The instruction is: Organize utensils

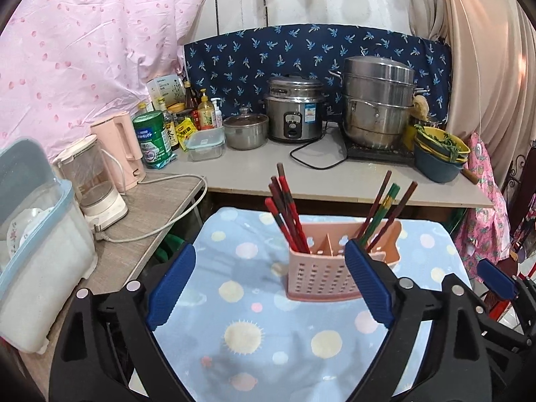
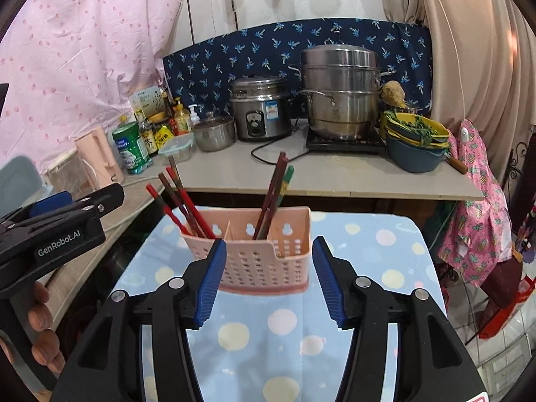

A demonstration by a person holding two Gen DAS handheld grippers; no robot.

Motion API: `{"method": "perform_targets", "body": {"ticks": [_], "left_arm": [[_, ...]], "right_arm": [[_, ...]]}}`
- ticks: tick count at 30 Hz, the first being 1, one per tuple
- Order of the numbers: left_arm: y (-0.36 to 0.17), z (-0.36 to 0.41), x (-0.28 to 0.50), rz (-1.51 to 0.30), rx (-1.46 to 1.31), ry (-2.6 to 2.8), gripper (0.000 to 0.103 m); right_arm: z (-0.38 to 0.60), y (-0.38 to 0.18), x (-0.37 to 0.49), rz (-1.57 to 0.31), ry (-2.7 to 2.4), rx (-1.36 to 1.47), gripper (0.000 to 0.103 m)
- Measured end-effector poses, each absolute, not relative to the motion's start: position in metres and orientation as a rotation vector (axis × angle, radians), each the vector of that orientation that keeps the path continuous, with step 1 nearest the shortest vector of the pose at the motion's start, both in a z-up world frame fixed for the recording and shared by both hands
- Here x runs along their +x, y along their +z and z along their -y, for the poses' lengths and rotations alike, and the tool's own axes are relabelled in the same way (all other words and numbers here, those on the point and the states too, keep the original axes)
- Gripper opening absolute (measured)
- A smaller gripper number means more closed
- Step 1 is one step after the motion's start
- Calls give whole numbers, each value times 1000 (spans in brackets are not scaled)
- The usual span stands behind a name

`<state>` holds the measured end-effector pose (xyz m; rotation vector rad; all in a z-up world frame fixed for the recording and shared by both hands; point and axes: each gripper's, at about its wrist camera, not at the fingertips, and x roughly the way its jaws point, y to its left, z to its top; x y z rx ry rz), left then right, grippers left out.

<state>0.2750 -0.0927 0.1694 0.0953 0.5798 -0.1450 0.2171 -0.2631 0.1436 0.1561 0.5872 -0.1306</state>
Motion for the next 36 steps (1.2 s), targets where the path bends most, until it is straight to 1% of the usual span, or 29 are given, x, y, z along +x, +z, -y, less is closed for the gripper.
{"method": "perform_targets", "body": {"ticks": [6,16,27,34,35,36], "left_arm": [[152,91,254,-610,117,-160,88],[129,91,228,-647,137,-159,90],[105,92,216,-697,148,-151,92],[95,90,215,-723,150,-147,95],[94,89,215,-726,151,-147,96],[92,89,215,-730,153,-146,96]], "right_arm": [[264,133,197,-608,-148,180,65],[264,114,175,-648,-157,191,66],[264,95,163,-681,-177,190,84],[261,84,162,-707,-182,173,86],[261,82,162,-710,-181,174,87],[261,80,162,-715,-180,175,91]]}}
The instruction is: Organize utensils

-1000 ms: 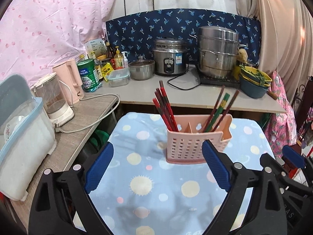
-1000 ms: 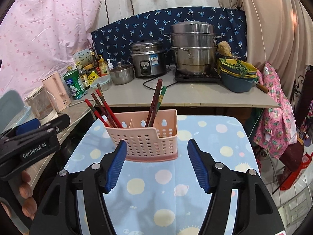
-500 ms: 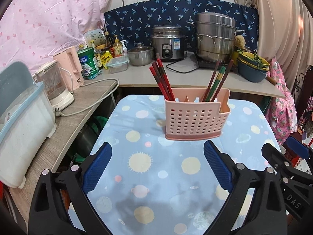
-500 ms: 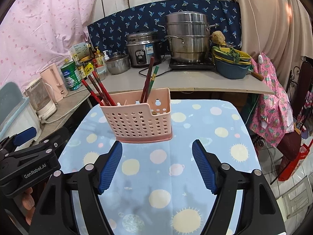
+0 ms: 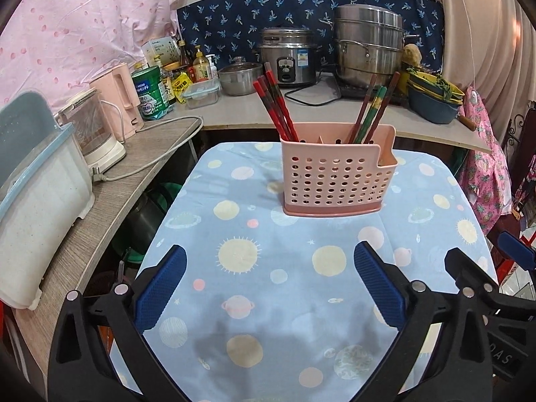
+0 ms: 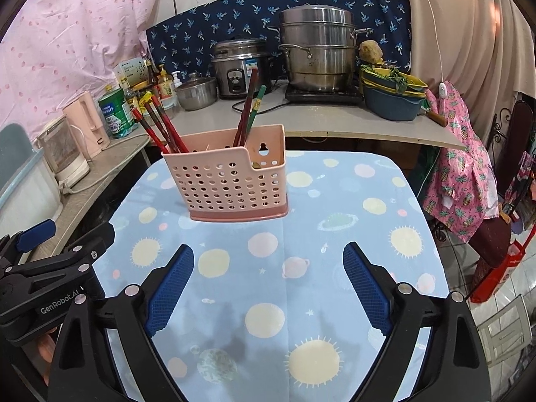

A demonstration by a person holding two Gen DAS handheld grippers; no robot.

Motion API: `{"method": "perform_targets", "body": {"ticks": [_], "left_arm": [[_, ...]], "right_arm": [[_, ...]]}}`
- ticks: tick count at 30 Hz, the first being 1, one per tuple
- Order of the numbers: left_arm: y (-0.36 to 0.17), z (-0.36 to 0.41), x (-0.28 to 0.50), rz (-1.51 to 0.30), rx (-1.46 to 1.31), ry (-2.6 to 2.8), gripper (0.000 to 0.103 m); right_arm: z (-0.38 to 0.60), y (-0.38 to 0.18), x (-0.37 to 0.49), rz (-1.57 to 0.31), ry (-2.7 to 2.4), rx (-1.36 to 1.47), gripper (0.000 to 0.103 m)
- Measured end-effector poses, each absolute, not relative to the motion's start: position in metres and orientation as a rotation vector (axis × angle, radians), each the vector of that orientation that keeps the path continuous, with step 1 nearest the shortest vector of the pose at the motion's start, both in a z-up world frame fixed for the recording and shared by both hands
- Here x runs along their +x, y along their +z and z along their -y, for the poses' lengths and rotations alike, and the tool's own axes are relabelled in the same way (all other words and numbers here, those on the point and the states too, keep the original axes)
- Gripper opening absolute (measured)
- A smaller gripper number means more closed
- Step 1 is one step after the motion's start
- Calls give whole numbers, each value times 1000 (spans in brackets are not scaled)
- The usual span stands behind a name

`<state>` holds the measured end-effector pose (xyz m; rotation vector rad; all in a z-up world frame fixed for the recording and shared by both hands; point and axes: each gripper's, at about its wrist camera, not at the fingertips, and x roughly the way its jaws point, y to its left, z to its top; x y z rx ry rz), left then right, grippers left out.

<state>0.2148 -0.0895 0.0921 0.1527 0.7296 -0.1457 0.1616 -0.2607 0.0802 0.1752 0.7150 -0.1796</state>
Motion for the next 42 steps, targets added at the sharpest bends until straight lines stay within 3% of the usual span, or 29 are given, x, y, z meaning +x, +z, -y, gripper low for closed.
{"method": "perform_targets", "body": {"ticks": [4,6,42], "left_arm": [[86,89,215,-745,160,-141,96],[84,89,215,-750,164,-141,96],[62,84,224,-753,193,-77,96]], "right_arm": [[259,73,160,-727,-194,170,91],[258,70,161,-737,-193,173,97],[251,52,170,-769,-224,121,97]]}}
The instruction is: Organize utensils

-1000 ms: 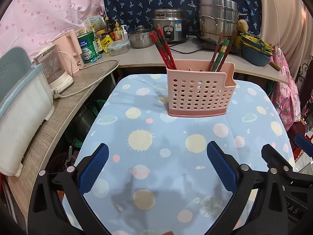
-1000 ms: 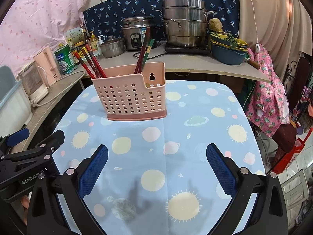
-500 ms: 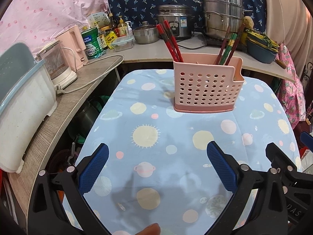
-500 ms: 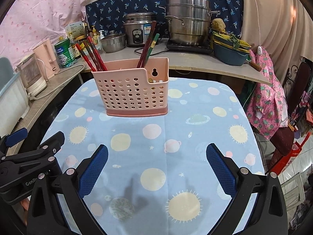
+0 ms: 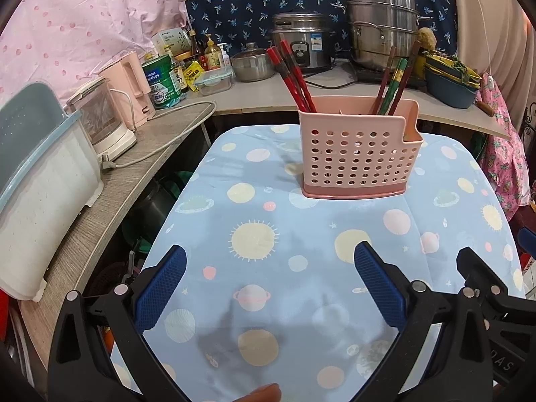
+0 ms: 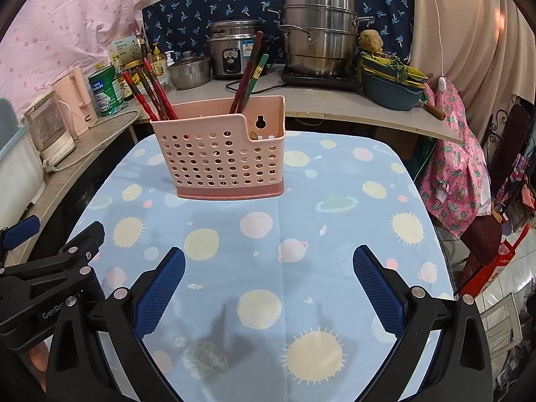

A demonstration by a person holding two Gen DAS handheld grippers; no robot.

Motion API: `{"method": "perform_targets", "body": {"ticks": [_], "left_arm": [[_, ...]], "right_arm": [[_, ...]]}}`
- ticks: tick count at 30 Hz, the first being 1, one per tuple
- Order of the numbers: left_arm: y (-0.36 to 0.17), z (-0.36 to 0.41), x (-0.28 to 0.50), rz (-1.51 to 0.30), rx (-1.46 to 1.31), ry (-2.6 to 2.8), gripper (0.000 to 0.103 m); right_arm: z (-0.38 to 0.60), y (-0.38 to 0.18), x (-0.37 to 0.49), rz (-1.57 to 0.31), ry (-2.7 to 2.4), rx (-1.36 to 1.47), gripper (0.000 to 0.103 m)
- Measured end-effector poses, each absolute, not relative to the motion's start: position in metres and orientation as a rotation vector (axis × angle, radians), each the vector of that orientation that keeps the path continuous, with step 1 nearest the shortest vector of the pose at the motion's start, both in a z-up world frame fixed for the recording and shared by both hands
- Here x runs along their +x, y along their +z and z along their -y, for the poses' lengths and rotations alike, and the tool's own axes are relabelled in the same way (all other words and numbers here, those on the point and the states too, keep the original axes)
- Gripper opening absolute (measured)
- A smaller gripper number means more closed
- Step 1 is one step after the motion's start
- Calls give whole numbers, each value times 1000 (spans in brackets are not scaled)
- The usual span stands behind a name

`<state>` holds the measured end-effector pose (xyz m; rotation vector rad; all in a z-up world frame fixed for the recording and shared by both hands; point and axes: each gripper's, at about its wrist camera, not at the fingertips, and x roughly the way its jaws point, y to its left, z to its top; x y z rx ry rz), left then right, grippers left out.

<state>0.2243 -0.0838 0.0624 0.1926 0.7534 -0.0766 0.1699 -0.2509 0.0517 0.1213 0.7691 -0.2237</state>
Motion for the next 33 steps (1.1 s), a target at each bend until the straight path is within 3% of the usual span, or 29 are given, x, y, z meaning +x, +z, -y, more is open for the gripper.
{"method": "perform_targets", "body": {"ticks": [33], "left_arm": [[51,85,239,-779,171,-90,96]], "right_arm": [[255,42,178,-779,-234,123,97]]}}
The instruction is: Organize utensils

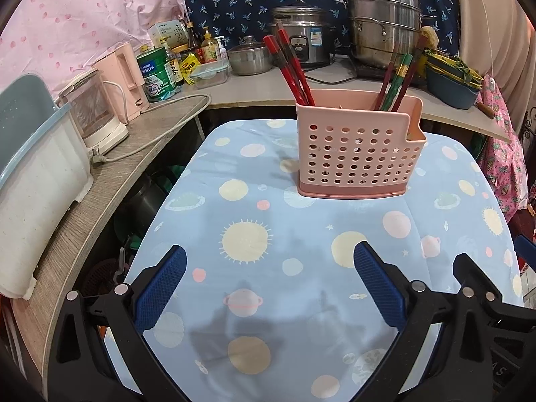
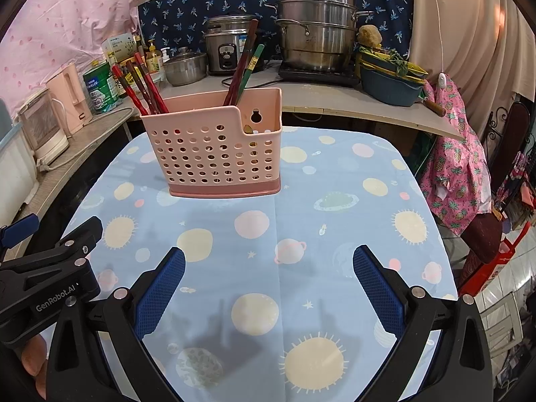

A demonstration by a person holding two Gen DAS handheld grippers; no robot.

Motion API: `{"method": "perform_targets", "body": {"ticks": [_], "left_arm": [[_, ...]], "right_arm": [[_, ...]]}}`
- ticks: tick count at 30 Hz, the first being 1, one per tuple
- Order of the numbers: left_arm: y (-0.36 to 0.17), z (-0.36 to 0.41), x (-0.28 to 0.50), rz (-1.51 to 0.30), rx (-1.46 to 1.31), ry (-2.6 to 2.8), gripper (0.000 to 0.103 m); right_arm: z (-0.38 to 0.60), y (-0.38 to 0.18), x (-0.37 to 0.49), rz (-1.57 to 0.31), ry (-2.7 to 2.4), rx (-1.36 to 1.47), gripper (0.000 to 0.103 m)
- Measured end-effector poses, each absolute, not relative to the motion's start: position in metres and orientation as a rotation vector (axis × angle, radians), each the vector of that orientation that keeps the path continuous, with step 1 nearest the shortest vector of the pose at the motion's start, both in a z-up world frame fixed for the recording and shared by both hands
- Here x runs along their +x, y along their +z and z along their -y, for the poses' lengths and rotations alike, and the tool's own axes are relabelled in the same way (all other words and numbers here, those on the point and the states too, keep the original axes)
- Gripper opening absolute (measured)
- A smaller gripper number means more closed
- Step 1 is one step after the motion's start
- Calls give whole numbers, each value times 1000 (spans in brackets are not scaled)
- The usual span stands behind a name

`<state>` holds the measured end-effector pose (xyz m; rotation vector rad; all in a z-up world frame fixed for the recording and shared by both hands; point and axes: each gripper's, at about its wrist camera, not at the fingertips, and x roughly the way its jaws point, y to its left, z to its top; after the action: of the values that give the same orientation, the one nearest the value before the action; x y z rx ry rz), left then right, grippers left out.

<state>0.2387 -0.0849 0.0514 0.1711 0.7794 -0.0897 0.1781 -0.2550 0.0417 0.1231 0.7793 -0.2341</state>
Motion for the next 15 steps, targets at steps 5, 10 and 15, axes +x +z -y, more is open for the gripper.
{"method": "perform_targets", "body": {"ticks": [5,10,15], "left_arm": [[51,83,239,-782,170,-90,95],[51,83,240,-786,169,-91,95],[49,83,242,-793,168,-93,96]], "right_arm": [[256,39,180,-781,-233,123,97],[255,40,180,-781,-234,124,97],[254,37,182,-784,-235,122,97]]}}
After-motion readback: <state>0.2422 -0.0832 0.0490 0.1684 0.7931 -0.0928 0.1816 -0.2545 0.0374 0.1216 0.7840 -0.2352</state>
